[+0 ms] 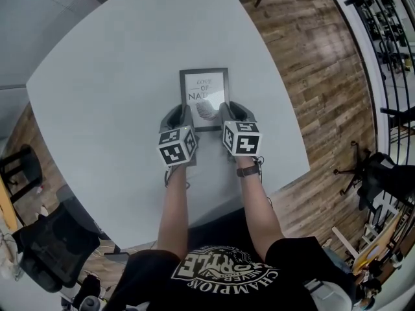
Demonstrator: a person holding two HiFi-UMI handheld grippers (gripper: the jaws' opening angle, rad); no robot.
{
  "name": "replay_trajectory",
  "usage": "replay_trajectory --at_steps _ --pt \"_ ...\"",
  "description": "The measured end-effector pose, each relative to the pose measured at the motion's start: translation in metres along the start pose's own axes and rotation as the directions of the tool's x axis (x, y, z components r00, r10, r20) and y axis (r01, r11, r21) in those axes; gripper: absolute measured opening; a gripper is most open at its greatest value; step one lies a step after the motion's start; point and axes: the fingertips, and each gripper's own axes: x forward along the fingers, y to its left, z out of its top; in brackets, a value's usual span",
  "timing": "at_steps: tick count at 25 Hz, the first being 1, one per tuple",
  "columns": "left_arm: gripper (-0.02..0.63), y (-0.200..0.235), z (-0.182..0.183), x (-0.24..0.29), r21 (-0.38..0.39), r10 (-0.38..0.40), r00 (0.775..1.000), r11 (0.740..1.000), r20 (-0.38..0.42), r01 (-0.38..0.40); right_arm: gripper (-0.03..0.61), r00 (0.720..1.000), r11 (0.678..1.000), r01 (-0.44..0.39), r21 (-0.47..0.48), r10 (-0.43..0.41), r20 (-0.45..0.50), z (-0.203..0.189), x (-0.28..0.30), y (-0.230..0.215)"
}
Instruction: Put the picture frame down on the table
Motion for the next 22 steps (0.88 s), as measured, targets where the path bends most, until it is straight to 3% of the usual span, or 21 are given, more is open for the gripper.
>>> replay_trajectory --at_steps 11,17,22 --pt "0.074 -0.017 0.011 -0.027 0.091 -0.032 0.999 0.995 0.028 0.029 0.084 0.999 0.998 -0.015 -0.067 0.017 0.036 0.009 -0.030 0.020" --pt "0.074 -0.033 0.027 -0.067 0.117 -0.066 0.993 0.992 0.102 0.054 0.083 0.985 0.994 -0.028 -0.108 0.046 0.167 0.028 -0.076 0.042" --pt "0.074 -0.043 0.037 -0.111 0.168 -0.088 0.980 0.984 0.179 0.057 0.081 0.952 0.990 -0.012 -0.137 0.054 0.302 0.043 -0.123 0.059"
